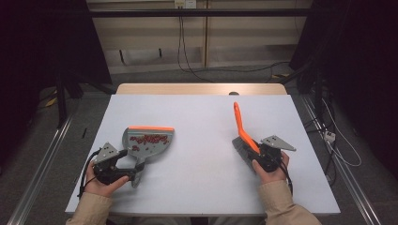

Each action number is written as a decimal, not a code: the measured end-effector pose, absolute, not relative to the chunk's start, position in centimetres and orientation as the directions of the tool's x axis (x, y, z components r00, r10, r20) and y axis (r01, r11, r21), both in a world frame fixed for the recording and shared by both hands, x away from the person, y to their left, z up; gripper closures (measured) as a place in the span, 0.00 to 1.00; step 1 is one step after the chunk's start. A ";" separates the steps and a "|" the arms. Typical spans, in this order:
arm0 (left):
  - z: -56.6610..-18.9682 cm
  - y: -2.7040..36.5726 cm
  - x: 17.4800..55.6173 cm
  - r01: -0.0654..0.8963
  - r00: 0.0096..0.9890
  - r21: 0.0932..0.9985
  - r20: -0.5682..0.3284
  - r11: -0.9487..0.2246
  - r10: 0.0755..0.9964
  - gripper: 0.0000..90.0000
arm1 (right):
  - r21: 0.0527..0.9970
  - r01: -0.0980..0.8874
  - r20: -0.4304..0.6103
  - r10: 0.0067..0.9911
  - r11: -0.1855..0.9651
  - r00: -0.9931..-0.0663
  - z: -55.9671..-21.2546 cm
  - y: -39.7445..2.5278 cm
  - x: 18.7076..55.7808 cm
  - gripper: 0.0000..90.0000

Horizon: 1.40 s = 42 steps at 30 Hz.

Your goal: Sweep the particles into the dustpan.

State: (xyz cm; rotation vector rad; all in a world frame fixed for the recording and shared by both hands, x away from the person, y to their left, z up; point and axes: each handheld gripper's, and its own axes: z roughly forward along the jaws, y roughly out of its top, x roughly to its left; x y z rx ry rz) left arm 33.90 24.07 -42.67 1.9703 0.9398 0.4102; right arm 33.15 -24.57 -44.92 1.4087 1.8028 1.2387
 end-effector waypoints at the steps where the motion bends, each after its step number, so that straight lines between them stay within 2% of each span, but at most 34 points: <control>1: -42.6 24.1 33.9 0.456 0.658 0.832 -0.075 -0.317 0.749 0.16 | 0.890 0.454 0.120 0.941 0.040 -0.318 -44.9 -24.7 33.1 0.71; 3: -42.6 24.0 33.9 0.454 0.656 0.835 -0.079 -0.310 0.750 0.16 | 0.885 0.460 0.090 0.944 0.070 -0.317 -44.7 -24.7 32.9 0.63; 7: -42.6 23.9 33.9 0.451 0.659 0.835 -0.072 -0.316 0.749 0.16 | 0.872 0.479 0.078 0.939 0.098 -0.334 -44.7 -24.8 32.4 0.57; 9: -42.6 23.8 33.9 0.452 0.660 0.834 -0.073 -0.317 0.748 0.16 | 0.864 0.490 0.060 0.941 0.117 -0.332 -44.7 -24.7 32.1 0.51; 11: -42.6 23.9 33.9 0.452 0.662 0.832 -0.072 -0.320 0.746 0.16 | 0.859 0.497 0.060 0.938 0.126 -0.342 -44.8 -24.8 31.9 0.50; 15: -42.5 23.8 33.9 0.450 0.661 0.833 -0.067 -0.323 0.747 0.16 | 0.848 0.513 0.054 0.944 0.130 -0.327 -44.8 -25.2 31.3 0.42; 21: -42.5 23.7 34.0 0.449 0.661 0.834 -0.069 -0.320 0.748 0.16 | 0.849 0.513 0.058 0.941 0.129 -0.332 -44.8 -25.6 30.5 0.39; 26: -42.5 23.6 34.0 0.445 0.661 0.837 -0.067 -0.319 0.747 0.16 | 0.851 0.507 0.033 0.949 0.139 -0.315 -44.4 -26.1 29.8 0.32; 31: -42.5 23.7 34.0 0.449 0.658 0.835 -0.068 -0.318 0.750 0.16 | 0.884 0.443 -0.009 0.954 0.148 -0.301 -43.4 -26.6 28.8 0.32; 42: -42.2 23.7 34.5 0.431 0.663 0.850 -0.072 -0.302 0.745 0.13 | 0.883 0.452 0.004 0.961 0.128 -0.278 -44.0 -29.1 32.0 0.34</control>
